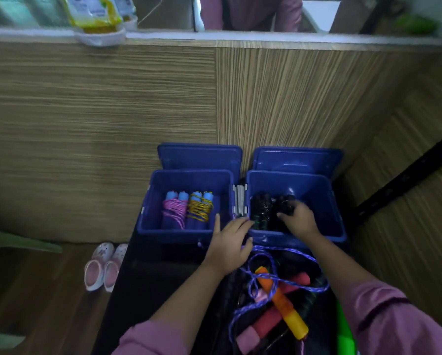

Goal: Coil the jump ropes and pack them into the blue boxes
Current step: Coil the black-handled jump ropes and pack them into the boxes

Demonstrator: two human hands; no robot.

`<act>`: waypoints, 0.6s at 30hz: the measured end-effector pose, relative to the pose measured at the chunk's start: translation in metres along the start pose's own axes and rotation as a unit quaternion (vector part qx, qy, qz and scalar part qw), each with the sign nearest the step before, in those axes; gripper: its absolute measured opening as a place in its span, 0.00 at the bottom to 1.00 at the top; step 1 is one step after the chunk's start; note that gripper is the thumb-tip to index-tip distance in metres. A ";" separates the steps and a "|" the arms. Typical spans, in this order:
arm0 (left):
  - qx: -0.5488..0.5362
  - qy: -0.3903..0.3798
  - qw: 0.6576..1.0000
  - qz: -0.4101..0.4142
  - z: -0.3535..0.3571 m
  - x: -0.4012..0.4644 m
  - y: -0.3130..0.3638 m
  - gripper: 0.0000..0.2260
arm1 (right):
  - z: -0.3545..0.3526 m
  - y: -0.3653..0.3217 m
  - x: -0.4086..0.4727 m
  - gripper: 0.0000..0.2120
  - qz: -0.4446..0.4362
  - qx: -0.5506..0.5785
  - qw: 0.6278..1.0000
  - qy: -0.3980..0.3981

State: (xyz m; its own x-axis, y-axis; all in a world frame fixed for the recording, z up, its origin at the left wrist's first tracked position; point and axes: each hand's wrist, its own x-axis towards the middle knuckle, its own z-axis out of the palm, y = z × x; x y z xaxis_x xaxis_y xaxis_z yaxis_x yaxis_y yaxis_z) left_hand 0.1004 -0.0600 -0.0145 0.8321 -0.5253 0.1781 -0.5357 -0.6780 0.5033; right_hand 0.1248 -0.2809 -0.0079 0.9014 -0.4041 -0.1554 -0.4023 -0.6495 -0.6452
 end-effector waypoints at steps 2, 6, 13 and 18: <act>0.008 0.022 0.999 0.025 0.001 -0.021 -0.003 0.20 | 0.004 -0.005 -0.021 0.17 -0.041 0.020 0.999 0.031; 0.017 0.035 0.997 0.065 0.002 -0.060 -0.010 0.15 | 0.013 -0.010 -0.068 0.11 -0.163 0.012 0.984 0.070; 0.017 -0.208 0.967 -0.144 0.012 -0.107 -0.019 0.17 | 0.038 0.000 -0.132 0.08 -0.236 -0.044 0.970 0.040; -0.058 -0.247 0.939 -0.231 0.022 -0.126 -0.024 0.22 | 0.055 0.007 -0.159 0.08 -0.204 -0.020 0.975 -0.087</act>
State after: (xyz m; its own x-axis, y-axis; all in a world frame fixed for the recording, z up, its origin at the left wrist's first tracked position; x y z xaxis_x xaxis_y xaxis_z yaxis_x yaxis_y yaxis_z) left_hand 0.0052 0.0110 -0.0676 0.7886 -0.3827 -0.4813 -0.0909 -0.8467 0.5242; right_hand -0.0126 -0.1857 -0.0289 0.9998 0.0066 -0.0178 -0.0065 -0.7598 -0.6502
